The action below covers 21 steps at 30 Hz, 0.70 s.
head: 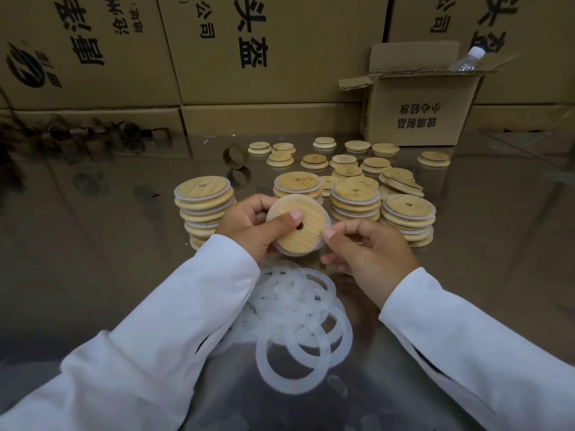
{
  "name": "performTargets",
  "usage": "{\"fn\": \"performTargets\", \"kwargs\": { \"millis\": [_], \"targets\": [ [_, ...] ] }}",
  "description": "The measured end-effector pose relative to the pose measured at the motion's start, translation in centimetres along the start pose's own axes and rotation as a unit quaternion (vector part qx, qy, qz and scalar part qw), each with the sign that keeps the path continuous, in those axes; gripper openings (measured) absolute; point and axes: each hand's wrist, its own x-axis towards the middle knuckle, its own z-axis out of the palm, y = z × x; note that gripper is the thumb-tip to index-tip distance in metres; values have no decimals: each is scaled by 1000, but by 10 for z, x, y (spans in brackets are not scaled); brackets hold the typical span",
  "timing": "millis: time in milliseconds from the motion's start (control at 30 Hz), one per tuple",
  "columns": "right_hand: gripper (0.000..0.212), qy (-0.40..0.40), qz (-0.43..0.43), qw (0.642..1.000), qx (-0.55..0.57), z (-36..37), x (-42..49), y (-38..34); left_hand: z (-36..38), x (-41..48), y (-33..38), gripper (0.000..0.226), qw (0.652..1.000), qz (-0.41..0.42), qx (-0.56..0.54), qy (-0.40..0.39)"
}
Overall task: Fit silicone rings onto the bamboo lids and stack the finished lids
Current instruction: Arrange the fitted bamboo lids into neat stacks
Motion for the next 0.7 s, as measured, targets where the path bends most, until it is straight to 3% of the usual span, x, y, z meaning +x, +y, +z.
{"fn": "performTargets", "kwargs": {
  "millis": [133, 600, 700],
  "targets": [
    [19, 3, 6, 1000, -5, -1, 0, 0, 0, -1, 0, 11, 1000, 3, 12, -2],
    [18, -27, -7, 998, -54, -6, -2, -8, 2, -2, 4, 4, 996, -46, -77, 6],
    [17, -32, -12, 998, -46, -6, -2, -7, 0, -2, 5, 14, 997, -40, -70, 2]
  ]
}}
